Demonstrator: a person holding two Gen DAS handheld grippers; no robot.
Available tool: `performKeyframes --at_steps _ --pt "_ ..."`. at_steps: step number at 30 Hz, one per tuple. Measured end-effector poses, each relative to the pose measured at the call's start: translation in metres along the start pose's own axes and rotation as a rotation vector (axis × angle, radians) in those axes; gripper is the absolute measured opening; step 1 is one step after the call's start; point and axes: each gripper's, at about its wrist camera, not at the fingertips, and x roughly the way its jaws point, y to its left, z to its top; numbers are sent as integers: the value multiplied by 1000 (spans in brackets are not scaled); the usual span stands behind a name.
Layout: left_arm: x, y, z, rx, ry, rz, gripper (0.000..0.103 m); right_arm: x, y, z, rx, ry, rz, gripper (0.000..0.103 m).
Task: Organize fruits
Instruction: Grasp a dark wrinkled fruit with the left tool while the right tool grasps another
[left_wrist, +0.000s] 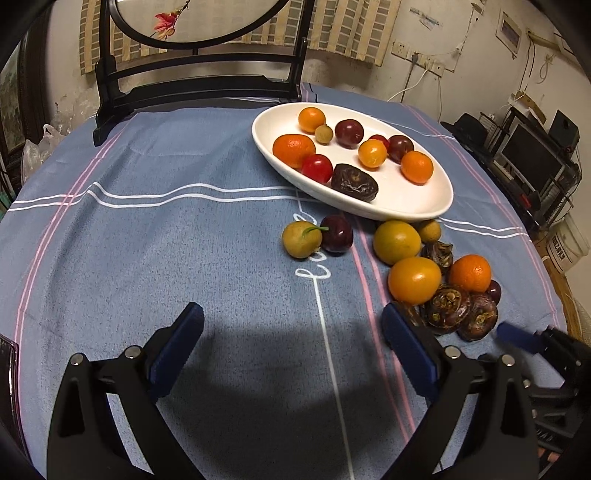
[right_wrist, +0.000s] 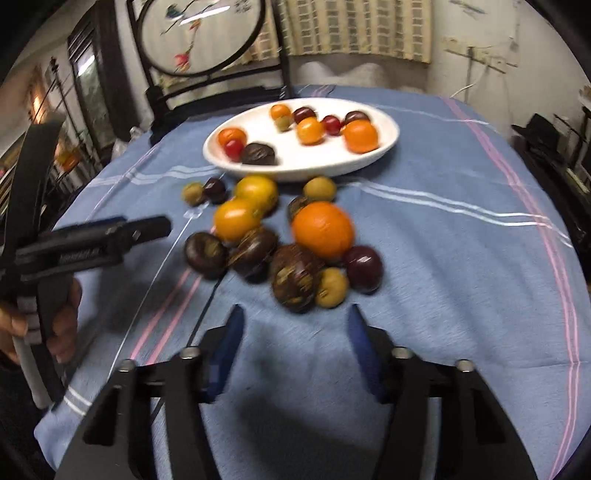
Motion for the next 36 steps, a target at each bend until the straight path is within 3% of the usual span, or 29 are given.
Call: performKeyframes --at_steps 10,13,20,31,36 --pt "3 -2 0 12 11 -4 95 20 7 18 -17 40 -36 48" --pt "4 -2 -1 18 17 -2 95 26 3 26 -19 47 -72 37" --pt "5 -5 -1 33 19 -12 95 17 -8 17 44 25 9 33" --pt "4 -44 -18 213 -5 -47 95 9 -10 6 77 20 58 29" --pt "14 -58 -20 254 29 -63 76 11 -11 7 87 26 62 30"
